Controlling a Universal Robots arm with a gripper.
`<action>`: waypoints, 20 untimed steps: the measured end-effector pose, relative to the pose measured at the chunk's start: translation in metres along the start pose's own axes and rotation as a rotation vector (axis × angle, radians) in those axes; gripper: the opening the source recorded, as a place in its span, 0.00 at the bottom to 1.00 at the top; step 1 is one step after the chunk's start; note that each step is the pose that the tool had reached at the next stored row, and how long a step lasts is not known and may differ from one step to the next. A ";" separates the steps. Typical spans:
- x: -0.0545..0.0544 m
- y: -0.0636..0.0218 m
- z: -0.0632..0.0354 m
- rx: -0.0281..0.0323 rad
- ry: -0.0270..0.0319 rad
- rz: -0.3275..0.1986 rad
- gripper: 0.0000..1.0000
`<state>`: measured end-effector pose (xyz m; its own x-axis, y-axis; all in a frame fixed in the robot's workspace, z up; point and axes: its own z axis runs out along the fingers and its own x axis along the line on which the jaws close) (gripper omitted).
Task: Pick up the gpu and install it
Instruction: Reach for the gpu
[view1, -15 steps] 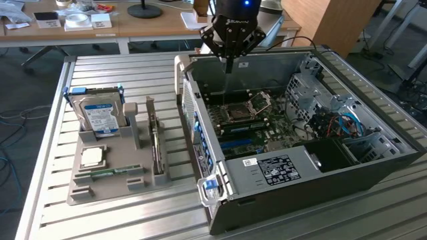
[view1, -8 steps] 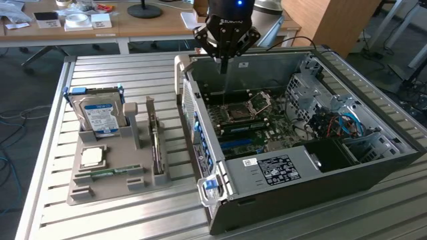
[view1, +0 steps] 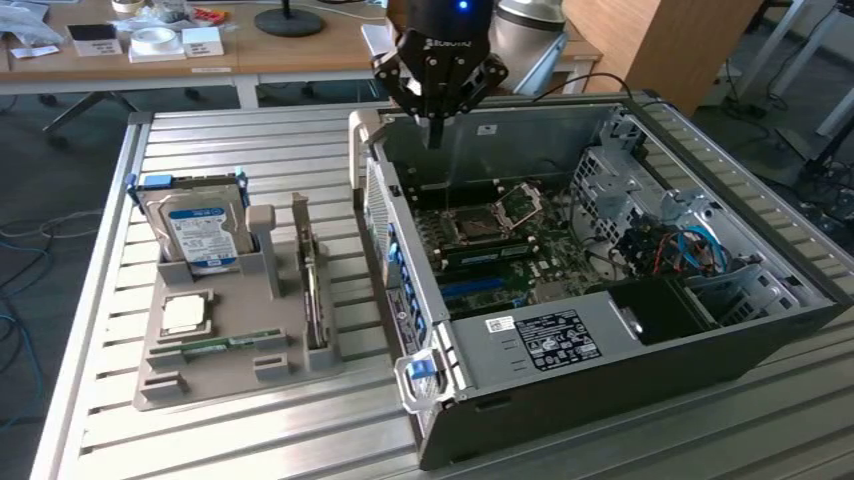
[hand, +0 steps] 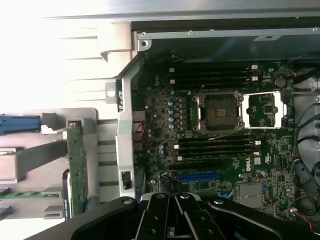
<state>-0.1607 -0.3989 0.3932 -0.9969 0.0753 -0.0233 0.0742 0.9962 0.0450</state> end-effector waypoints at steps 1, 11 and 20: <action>0.002 -0.0002 0.0000 -0.0001 0.0000 0.000 0.11; 0.024 -0.0018 -0.0005 -0.0001 0.0000 0.000 0.11; 0.042 -0.0031 -0.0008 0.0000 0.0000 0.000 0.11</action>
<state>-0.2024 -0.3989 0.3929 -0.9969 0.0752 -0.0233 0.0741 0.9962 0.0450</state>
